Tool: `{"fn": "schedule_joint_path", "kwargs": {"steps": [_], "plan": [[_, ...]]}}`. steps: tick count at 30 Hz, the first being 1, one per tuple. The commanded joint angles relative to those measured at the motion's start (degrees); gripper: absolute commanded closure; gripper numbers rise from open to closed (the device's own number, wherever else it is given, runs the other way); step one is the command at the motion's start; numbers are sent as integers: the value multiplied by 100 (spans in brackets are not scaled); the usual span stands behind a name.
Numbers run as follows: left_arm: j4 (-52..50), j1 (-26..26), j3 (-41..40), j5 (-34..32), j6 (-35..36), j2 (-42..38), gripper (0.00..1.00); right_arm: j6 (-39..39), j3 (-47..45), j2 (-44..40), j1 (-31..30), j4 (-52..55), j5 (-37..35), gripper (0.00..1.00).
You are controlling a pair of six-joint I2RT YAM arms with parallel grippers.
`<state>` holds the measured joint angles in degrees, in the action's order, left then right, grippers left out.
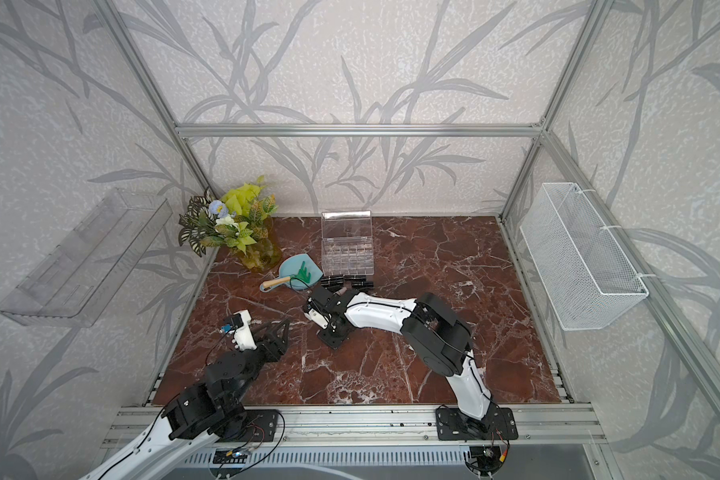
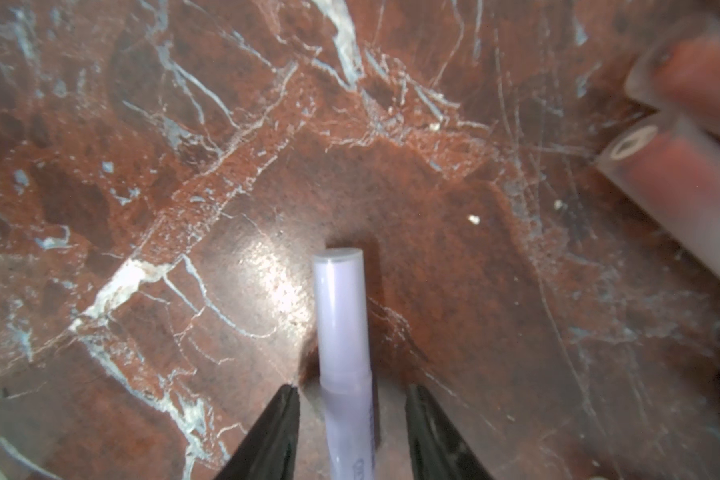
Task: Arrange the lipsticks in the organizer
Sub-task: Pick up the lipstick at the center of the board.
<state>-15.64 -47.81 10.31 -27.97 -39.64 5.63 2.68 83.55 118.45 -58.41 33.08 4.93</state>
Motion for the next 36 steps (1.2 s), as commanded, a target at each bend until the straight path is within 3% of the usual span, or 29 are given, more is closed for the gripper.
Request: {"fn": "schedule_joint_path", "kwargs": {"steps": [1, 6, 13, 15, 22, 26, 29, 36], "plan": [[-82, 35, 222, -110, 61, -80, 32, -13, 170, 169, -65, 380, -250, 55], [-75, 39, 289, -41, 96, -140, 33, 27, 118, 103, -68, 379, -307, 71], [144, 35, 447, 425, 235, 207, 35, 59, -333, -438, 81, 51, 6, 82], [353, 34, 504, 749, 474, 396, 33, 114, -695, -890, 303, -195, 298, 82], [1291, 43, 787, 2027, 1148, 1062, 9, 303, -1971, -3051, 1394, -744, 2074, 82], [1809, 67, 1348, 3207, 1596, 2035, 1, 340, -2330, -4020, 1755, -768, 2919, 82], [1976, 87, 2006, 4254, 1798, 3007, 0, 385, -2514, -4560, 1909, -768, 3381, 81], [2300, 193, 2693, 5269, 2162, 3866, 0, 665, -2797, -5443, 2036, -1021, 4270, 81]]}}
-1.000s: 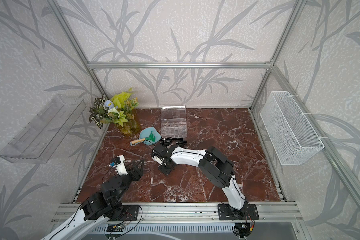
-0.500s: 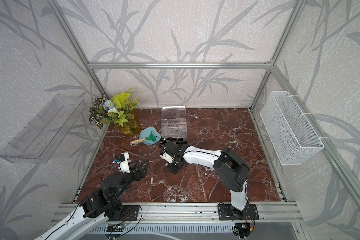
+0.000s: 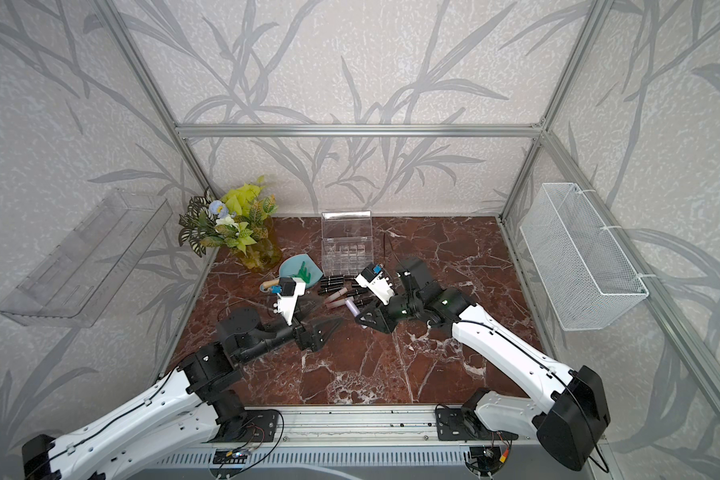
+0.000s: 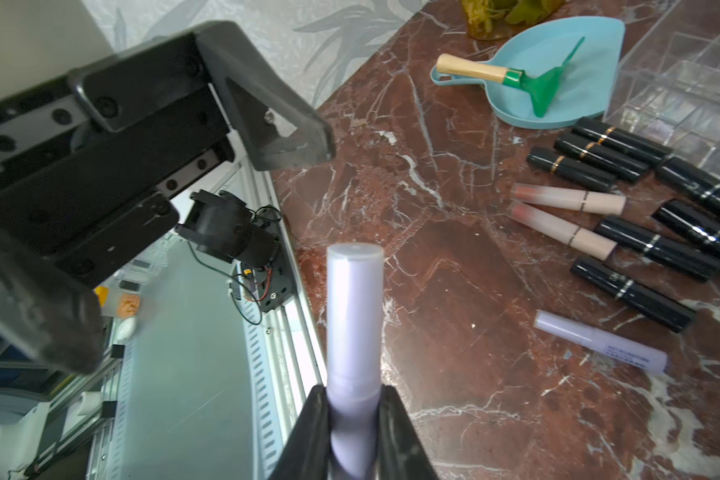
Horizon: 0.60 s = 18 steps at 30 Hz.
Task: Arrange the lipsticks in the organizer
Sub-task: Pick up the lipstick at the center of the board.
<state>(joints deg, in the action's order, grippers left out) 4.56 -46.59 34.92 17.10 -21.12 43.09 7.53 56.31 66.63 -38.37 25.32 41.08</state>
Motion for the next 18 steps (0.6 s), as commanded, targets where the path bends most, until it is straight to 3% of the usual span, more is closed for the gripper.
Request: {"fn": "schedule_joint_path", "kwargs": {"steps": [1, 3, 6, 10, 13, 18], "plan": [[342, 129, 248, 904, 307, 189, 0, 217, -95, -350, 31, -289, 769, 81], [492, 266, 223, 1185, 198, 260, 2, 258, -116, -485, 31, -317, 866, 81], [914, 681, 35, 1813, -170, 251, 12, 296, -121, -572, 31, -351, 934, 81], [1726, 1302, -224, 2696, -822, 218, 13, 419, -178, -555, 31, -574, 1188, 81], [1801, 1369, -156, 3002, -905, 302, 15, 571, -250, -563, 31, -846, 1391, 81], [2192, 1364, -94, 3551, -1216, 576, 30, 758, -288, -505, 18, -1177, 1634, 81]]}}
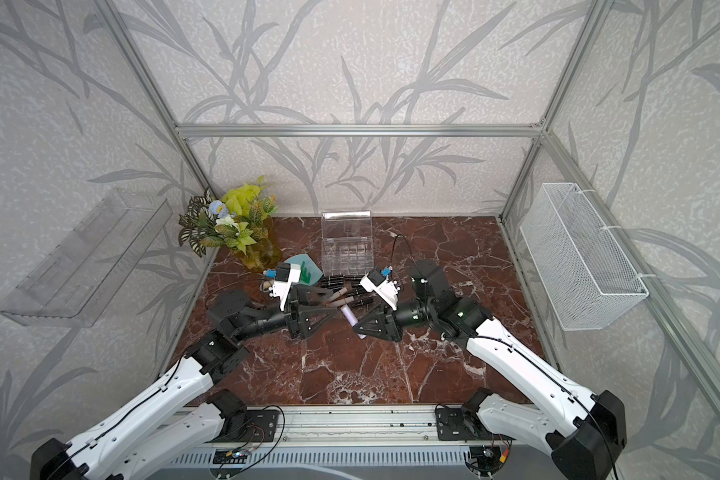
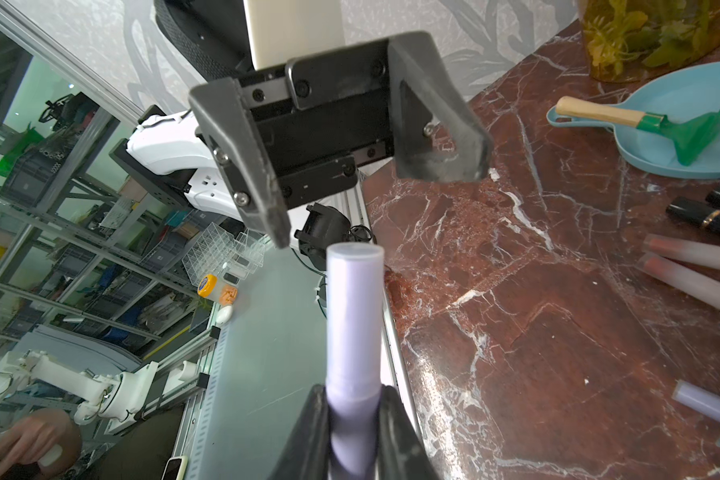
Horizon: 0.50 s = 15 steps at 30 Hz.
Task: Arrange the lipsticks in the organizer
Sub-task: Pick up the lipstick at the center of the board.
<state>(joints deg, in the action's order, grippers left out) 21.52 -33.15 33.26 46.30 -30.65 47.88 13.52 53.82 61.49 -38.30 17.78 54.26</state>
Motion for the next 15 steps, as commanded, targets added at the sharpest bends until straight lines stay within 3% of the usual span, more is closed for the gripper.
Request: {"fn": "schedule_joint_path", "kwargs": {"steps": [1, 5, 9, 15], "plan": [[536, 23, 80, 713, -303, 145, 31, 182, -39, 25, 16, -453, 355, 81], [504, 26, 107, 876, -303, 211, 35, 195, -22, 28, 7, -487, 418, 81], [502, 20, 97, 851, -317, 179, 52, 205, -21, 38, 8, -482, 462, 81], [616, 19, 188, 930, -447, 237, 52, 22, 77, 243, -32, -196, 350, 81]]}}
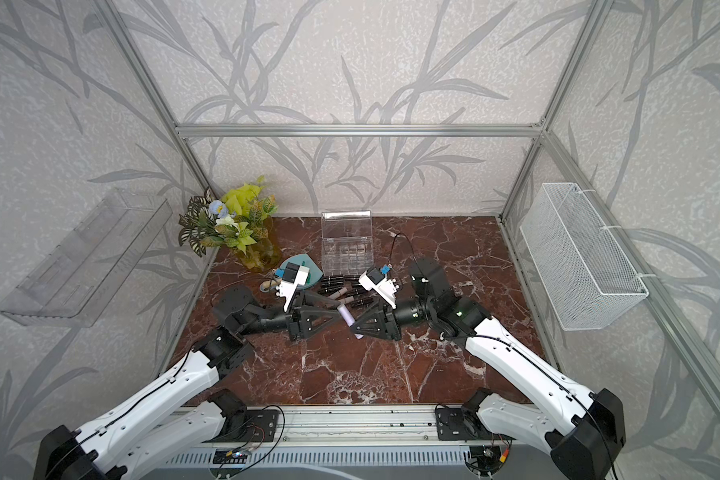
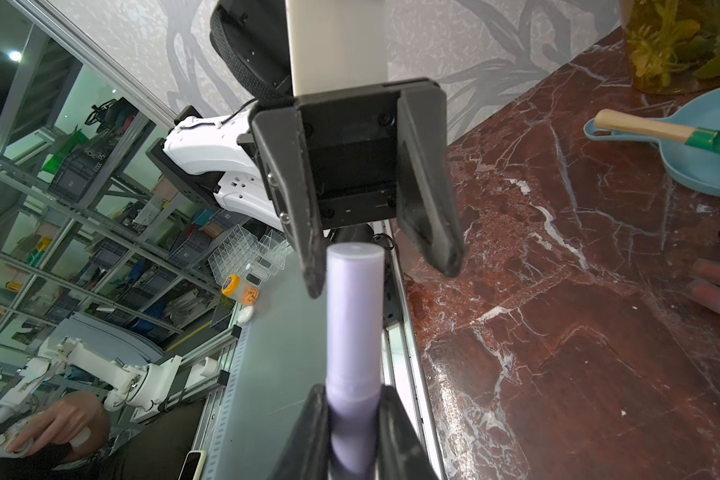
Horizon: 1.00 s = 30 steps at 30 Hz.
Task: Arrange the lipsticks in the organizer
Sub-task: Pick up the lipstick at the center of the board.
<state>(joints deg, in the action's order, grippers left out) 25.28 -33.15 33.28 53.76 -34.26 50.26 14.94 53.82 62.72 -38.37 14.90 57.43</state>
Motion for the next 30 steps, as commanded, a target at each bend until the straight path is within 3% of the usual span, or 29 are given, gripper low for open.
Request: {"fn": "schedule_joint_path", "kwargs": {"steps": [1, 9, 14, 19, 26, 30], "plan": [[265, 26, 196, 202, -111, 24, 51, -140, 99, 150, -37, 132, 11, 81], [307, 17, 165, 320, -248, 61, 51, -233, 183, 153, -92, 253, -40, 81], [266, 14, 93, 390, -265, 22, 63, -238, 199, 144, -92, 276, 5, 81], [271, 16, 85, 407, -290, 60, 65, -203, 206, 162, -100, 207, 108, 81], [222, 10, 103, 523, -276, 152, 47, -180, 208, 66, -153, 186, 146, 81], [266, 3, 46, 504, -307, 125, 46, -181, 190, 82, -160, 173, 164, 81]]}}
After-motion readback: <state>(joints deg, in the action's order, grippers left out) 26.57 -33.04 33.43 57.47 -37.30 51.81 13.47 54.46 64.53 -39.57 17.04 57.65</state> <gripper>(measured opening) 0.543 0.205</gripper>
